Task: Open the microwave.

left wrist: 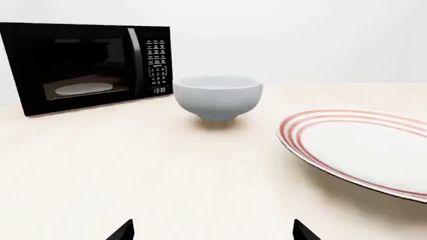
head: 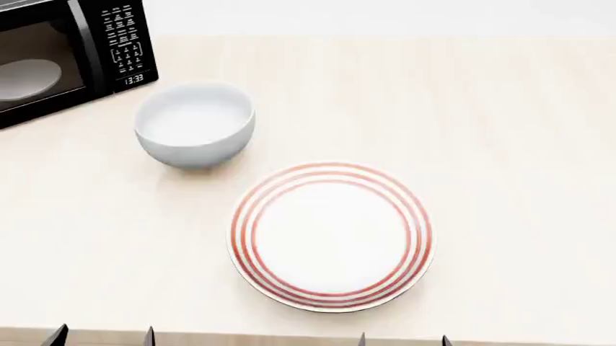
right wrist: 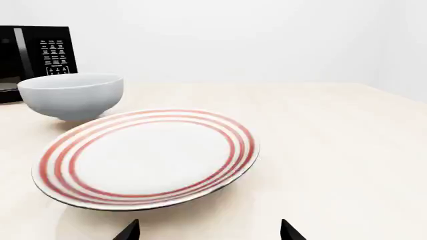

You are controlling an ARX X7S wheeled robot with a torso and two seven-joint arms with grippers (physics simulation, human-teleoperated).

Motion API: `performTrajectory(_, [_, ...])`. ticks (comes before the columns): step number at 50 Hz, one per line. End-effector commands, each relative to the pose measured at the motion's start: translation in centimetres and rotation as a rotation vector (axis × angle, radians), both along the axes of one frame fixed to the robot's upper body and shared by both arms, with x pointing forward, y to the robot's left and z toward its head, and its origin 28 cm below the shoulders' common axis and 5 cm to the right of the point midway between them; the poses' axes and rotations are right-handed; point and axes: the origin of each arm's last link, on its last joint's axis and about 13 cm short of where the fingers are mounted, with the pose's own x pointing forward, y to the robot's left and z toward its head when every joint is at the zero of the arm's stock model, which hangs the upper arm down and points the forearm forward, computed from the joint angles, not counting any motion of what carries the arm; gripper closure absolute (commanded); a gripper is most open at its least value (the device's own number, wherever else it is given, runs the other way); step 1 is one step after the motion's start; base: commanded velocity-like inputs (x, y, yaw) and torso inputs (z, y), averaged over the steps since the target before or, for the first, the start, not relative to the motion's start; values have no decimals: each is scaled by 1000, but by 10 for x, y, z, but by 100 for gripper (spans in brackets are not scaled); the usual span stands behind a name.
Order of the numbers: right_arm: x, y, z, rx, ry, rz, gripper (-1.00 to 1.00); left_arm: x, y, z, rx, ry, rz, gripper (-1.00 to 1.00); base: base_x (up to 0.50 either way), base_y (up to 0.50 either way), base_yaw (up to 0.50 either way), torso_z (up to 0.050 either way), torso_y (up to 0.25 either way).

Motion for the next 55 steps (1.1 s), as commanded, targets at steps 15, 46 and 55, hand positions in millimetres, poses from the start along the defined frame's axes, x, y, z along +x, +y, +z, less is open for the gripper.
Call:
performTrajectory(15, [-19, 1, 37, -22, -127, 14, -100, -16, -3, 32, 28, -111, -15, -100, 0, 0, 0, 0, 0])
performTrajectory(46, [-18, 6, 35, -72, -136, 28, -100, -22, -4, 40, 38, -147, -24, -100, 59, 342, 0, 0, 0])
performTrajectory(55, [-18, 7, 35, -71, -135, 33, -100, -23, -5, 40, 43, -151, -27, -100, 89, 500, 0, 0, 0])
